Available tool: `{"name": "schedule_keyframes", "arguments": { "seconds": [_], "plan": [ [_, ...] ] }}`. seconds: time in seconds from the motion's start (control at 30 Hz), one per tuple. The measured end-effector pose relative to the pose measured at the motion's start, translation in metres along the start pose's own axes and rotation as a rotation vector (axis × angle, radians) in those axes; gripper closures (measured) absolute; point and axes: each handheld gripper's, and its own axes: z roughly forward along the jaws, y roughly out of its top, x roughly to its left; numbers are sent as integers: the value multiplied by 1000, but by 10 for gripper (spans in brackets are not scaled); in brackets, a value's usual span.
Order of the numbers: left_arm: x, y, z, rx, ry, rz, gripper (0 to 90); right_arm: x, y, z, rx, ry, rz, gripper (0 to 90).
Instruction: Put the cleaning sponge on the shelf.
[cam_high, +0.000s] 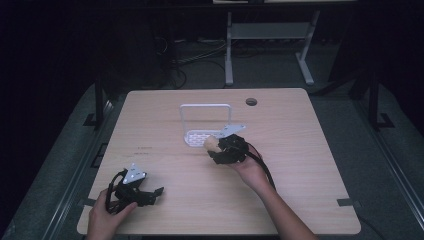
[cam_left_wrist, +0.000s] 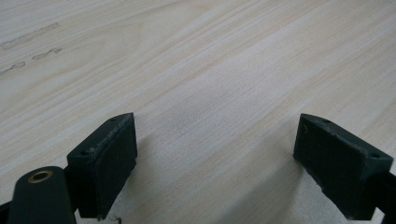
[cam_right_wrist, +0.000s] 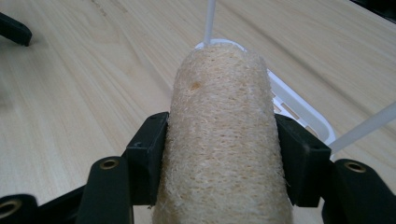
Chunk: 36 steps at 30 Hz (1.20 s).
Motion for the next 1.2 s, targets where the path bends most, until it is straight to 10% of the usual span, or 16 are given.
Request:
{"name": "schedule_keyframes", "arguments": {
  "seconds": [1.2],
  "plan": [
    [0,0,0,0,1,1,129,-9,24,51,25,-53,17,402]
  ]
}}
